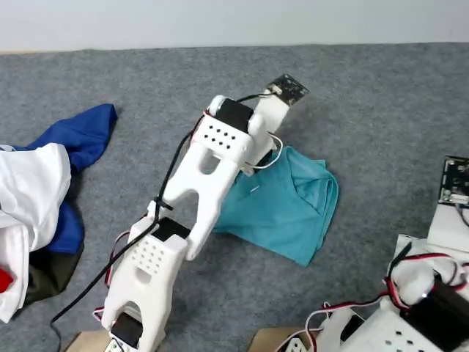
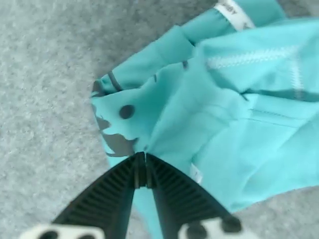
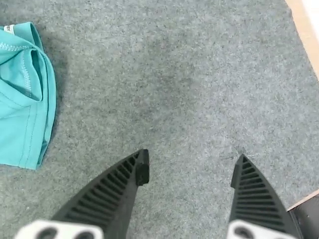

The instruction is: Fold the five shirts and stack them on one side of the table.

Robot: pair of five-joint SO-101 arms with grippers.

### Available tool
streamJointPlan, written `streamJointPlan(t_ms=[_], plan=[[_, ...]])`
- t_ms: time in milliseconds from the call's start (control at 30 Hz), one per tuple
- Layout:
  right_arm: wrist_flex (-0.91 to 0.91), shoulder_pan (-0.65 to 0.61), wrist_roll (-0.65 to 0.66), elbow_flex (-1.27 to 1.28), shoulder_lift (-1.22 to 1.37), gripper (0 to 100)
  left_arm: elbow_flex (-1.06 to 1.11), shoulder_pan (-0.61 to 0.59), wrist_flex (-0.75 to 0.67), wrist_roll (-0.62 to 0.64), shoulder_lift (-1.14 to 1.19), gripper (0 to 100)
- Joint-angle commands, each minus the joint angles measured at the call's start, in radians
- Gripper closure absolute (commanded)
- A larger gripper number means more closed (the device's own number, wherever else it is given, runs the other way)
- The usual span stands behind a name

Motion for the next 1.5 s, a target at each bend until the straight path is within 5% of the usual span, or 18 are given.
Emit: streamJointPlan(t_ms=[0,433,600,967,1467], plan=[[0.033,-0.008,-0.008,-0.005,-0.005,72.5,-0.008,0.069,0.034,0.014,-0.015,99],[0.035,-0.007,-0.006,-0.005,-0.005,72.5,0.150,0.325,0.035,0.061,-0.021,99],[0.033,-0.007,-0.006,-0.003,0.004,72.5,0.148,0.310,0.034,0.064,-0.095,99],[0.024,-0.038,-0.006,0.129,0.005,72.2,0.153,0.109,0.034,0.054,-0.275,80],[-0.133,-0.613,-0.172,0.348,0.248,72.1,0.133,-0.404,0.034,0.034,-0.278,85]])
